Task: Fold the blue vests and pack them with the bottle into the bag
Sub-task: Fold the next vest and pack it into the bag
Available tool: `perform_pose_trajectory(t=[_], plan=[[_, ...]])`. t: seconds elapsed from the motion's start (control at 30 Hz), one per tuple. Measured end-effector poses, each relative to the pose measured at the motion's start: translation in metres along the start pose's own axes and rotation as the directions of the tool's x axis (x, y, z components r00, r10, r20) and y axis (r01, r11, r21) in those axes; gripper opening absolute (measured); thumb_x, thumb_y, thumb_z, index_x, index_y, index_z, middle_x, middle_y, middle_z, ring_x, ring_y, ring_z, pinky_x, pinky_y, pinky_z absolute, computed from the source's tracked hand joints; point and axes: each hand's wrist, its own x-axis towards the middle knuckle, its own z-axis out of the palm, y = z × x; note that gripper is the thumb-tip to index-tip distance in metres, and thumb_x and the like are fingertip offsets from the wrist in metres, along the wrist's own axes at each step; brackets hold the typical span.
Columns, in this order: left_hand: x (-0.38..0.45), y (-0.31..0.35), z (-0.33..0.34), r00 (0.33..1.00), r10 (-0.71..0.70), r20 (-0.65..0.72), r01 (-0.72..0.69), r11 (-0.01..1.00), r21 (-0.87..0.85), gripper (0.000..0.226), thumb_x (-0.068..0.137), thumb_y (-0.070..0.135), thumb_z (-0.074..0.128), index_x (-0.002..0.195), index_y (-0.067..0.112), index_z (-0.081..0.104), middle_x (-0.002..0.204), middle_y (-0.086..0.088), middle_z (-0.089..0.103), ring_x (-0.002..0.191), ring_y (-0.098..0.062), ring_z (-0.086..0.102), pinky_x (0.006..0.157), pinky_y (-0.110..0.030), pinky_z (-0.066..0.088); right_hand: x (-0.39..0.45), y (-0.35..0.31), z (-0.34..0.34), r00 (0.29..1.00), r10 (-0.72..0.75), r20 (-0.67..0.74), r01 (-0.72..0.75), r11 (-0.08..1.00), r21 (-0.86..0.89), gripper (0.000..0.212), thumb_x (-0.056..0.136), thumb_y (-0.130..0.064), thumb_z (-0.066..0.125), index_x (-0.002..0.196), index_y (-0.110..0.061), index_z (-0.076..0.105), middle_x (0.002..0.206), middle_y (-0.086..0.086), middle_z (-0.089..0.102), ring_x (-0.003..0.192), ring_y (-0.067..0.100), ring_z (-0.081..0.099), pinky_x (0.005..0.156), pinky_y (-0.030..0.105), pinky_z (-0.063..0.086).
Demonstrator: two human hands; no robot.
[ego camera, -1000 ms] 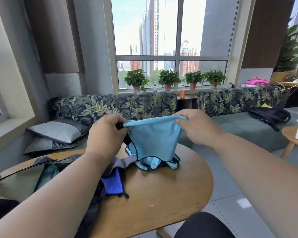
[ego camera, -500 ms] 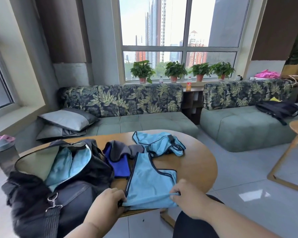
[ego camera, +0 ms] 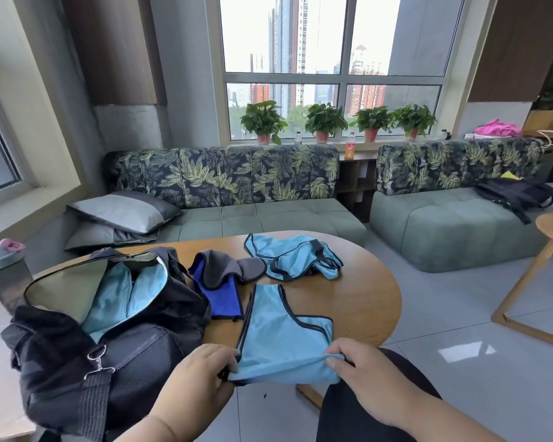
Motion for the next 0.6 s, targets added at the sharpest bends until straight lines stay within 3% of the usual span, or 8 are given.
perform_pose_trajectory(t=[0.13, 0.2, 0.27, 0.43, 0.53, 0.6], plan=[[0.011, 0.022, -0.023, 0.995, -0.099, -0.009, 0.097, 0.989, -0.111, 0.035, 0.078, 0.014, 0.076, 0.080, 0.041, 0.055, 0.090, 0.027, 0.067, 0.085, 0.001, 0.062, 0.075, -0.013, 0.047, -0.001, -0.007, -0.005, 0.997, 0.021, -0.078, -0.010, 0.991, 0.136, 0.021, 0.107, -0.027, 0.055, 0.093, -0.031, 0.069, 0.076, -0.018, 0.065, 0.070, -0.002, 0.056, 0.070, 0.018, 0.042], [0.023, 0.030, -0.035, 0.990, -0.135, 0.029, 0.139, 0.970, -0.200, 0.030, 0.085, 0.010, 0.070, 0.086, 0.038, 0.060, 0.082, 0.017, 0.071, 0.077, -0.009, 0.066, 0.074, -0.030, 0.055, 0.004, -0.012, -0.009, 0.993, 0.030, -0.113, -0.004, 0.974, 0.226, 0.021, 0.108, -0.024, 0.055, 0.094, -0.027, 0.071, 0.086, -0.009, 0.073, 0.082, 0.009, 0.066, 0.079, 0.026, 0.048], [0.041, 0.032, -0.043, 0.985, -0.163, 0.063, 0.174, 0.948, -0.268, 0.028, 0.089, 0.007, 0.066, 0.092, 0.035, 0.064, 0.079, 0.012, 0.074, 0.072, -0.013, 0.069, 0.072, -0.036, 0.058, 0.013, -0.015, -0.015, 0.988, 0.034, -0.149, 0.014, 0.949, 0.315, 0.020, 0.107, -0.022, 0.057, 0.095, -0.022, 0.072, 0.091, 0.001, 0.075, 0.085, 0.016, 0.070, 0.078, 0.031, 0.053], [0.120, 0.009, -0.039, 0.981, -0.189, 0.037, 0.193, 0.968, -0.163, 0.030, 0.092, 0.015, 0.067, 0.106, 0.041, 0.063, 0.100, 0.023, 0.072, 0.090, -0.002, 0.067, 0.077, -0.025, 0.053, 0.077, -0.018, -0.032, 0.969, 0.083, -0.234, 0.020, 0.913, 0.407, 0.014, 0.106, -0.027, 0.061, 0.101, -0.019, 0.072, 0.095, 0.004, 0.079, 0.092, 0.026, 0.075, 0.085, 0.047, 0.059], [0.171, -0.015, -0.020, 0.954, -0.293, 0.069, 0.296, 0.955, -0.035, 0.039, 0.093, 0.025, 0.069, 0.129, 0.036, 0.058, 0.115, 0.012, 0.071, 0.104, -0.016, 0.068, 0.086, -0.033, 0.054, 0.134, -0.007, -0.038, 0.950, 0.152, -0.274, -0.024, 0.907, 0.421, 0.014, 0.104, -0.029, 0.064, 0.109, -0.018, 0.071, 0.105, 0.006, 0.078, 0.104, 0.033, 0.072, 0.094, 0.052, 0.057], [0.186, -0.022, -0.006, 0.935, -0.344, 0.090, 0.345, 0.939, 0.009, 0.050, 0.095, 0.031, 0.071, 0.142, 0.030, 0.054, 0.126, 0.005, 0.069, 0.114, -0.020, 0.066, 0.092, -0.034, 0.053, 0.160, 0.004, -0.037, 0.940, 0.235, -0.248, -0.141, 0.928, 0.344, 0.035, 0.101, -0.039, 0.067, 0.130, -0.019, 0.064, 0.127, 0.003, 0.069, 0.119, 0.027, 0.065, 0.103, 0.045, 0.053]])
